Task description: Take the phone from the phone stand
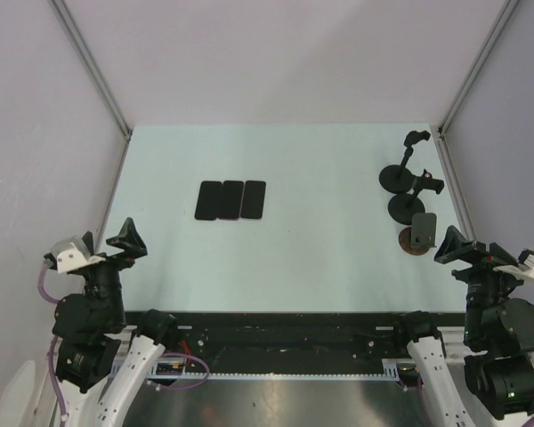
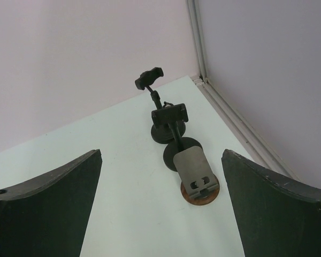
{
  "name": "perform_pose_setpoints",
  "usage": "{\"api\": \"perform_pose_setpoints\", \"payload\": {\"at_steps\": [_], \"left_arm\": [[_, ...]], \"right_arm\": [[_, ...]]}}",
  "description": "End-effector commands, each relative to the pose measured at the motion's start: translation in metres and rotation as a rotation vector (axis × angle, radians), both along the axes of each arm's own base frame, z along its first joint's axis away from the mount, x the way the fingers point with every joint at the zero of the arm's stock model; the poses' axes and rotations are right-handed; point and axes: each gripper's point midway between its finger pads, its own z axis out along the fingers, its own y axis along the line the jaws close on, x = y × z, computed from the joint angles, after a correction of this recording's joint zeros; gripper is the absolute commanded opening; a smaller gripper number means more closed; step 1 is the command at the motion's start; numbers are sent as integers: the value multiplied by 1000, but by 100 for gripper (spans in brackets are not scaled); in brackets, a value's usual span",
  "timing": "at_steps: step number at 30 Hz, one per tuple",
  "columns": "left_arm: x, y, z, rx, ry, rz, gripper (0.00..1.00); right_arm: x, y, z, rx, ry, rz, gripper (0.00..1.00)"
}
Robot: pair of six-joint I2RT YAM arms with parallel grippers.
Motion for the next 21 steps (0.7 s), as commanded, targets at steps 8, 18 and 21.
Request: {"api": "perform_pose_setpoints", "payload": {"at_steps": [8,18,21], "left_arm": [[15,-24,-13,-16,58,-109,100],[23,-38,-25,-38,87,-166,100],[23,-40,-27,-40,90,-178,100]], "right_arm": [[-17,-11,-3,-28,-22,-48,100],[-17,-7,-3,-19,-18,-21,100],[-16,-6,0,-8,-31,-17,100]]}}
